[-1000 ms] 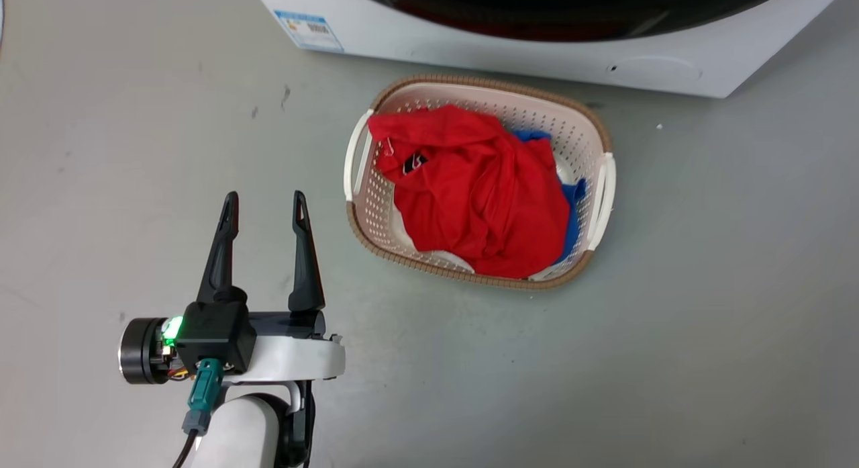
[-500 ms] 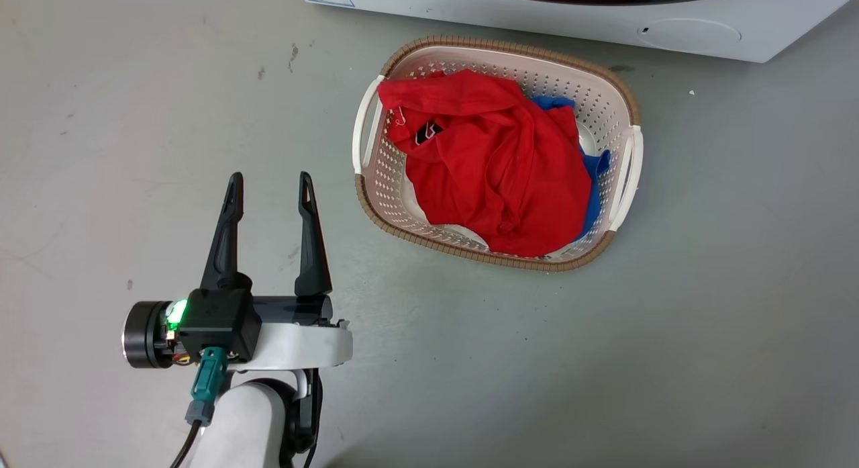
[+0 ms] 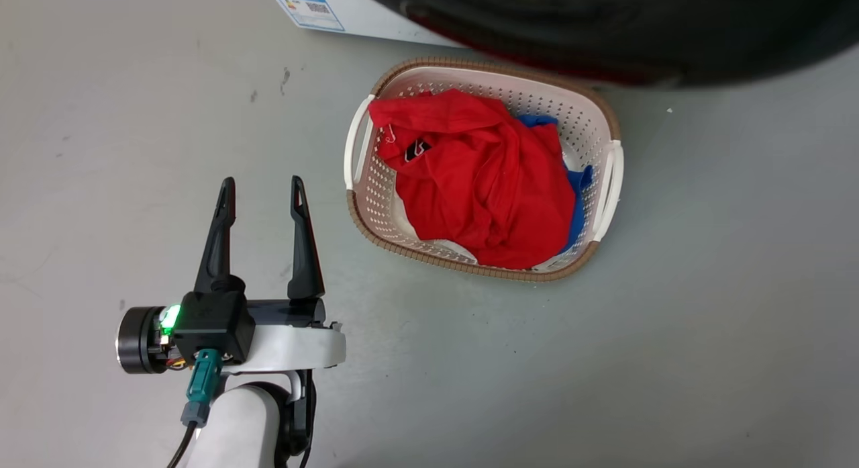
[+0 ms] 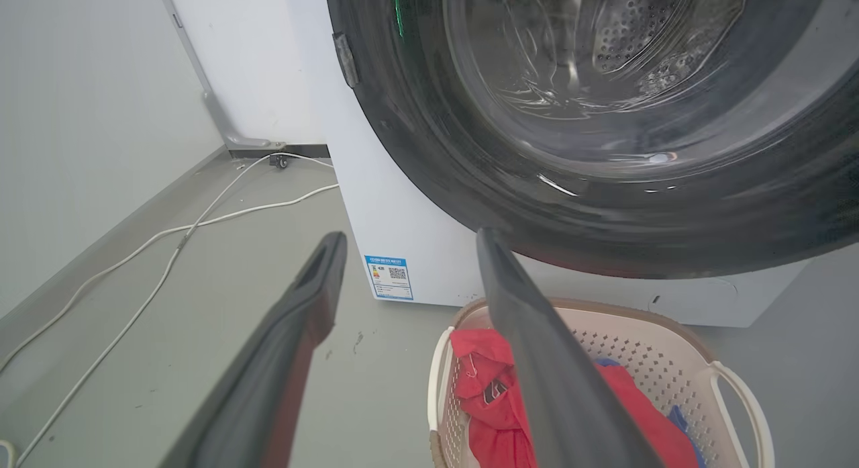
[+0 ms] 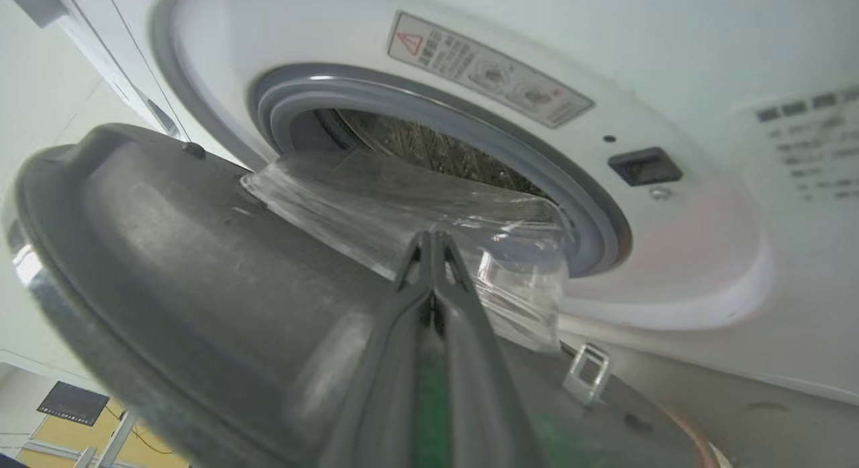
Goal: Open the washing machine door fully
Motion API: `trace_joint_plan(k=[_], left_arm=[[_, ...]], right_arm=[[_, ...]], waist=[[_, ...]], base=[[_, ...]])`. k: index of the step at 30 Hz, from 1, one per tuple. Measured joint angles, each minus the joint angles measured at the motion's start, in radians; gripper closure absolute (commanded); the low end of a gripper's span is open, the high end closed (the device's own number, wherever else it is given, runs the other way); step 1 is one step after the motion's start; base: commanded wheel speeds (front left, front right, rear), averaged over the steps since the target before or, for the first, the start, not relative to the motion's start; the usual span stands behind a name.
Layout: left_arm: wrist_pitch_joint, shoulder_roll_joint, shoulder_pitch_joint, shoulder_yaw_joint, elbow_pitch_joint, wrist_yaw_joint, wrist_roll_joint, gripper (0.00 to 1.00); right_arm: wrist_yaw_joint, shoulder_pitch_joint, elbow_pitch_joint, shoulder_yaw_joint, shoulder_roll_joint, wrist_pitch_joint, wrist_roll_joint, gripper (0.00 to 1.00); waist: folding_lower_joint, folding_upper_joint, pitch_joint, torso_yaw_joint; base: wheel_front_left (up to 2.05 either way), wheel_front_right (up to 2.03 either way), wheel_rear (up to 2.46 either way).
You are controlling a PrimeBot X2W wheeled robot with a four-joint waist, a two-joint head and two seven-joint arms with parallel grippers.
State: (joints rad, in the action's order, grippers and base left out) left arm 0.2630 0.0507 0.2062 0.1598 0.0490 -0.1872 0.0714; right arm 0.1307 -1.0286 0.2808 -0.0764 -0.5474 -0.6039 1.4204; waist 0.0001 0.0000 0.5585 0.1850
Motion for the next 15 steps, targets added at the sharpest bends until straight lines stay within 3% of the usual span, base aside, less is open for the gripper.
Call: trace_joint_plan(k=[15], left_arm=[[0.0,0.0,-0.028,-0.025,-0.006,0.017,-0.018,0.0]], right_arm=[[0.0,0.308,-0.222,-0.044,0.023,0.007,0.058,1.0]], waist=[[-0.0001,0.0,-0.062,-0.031]], base=[[0.0,0.0,0.0]])
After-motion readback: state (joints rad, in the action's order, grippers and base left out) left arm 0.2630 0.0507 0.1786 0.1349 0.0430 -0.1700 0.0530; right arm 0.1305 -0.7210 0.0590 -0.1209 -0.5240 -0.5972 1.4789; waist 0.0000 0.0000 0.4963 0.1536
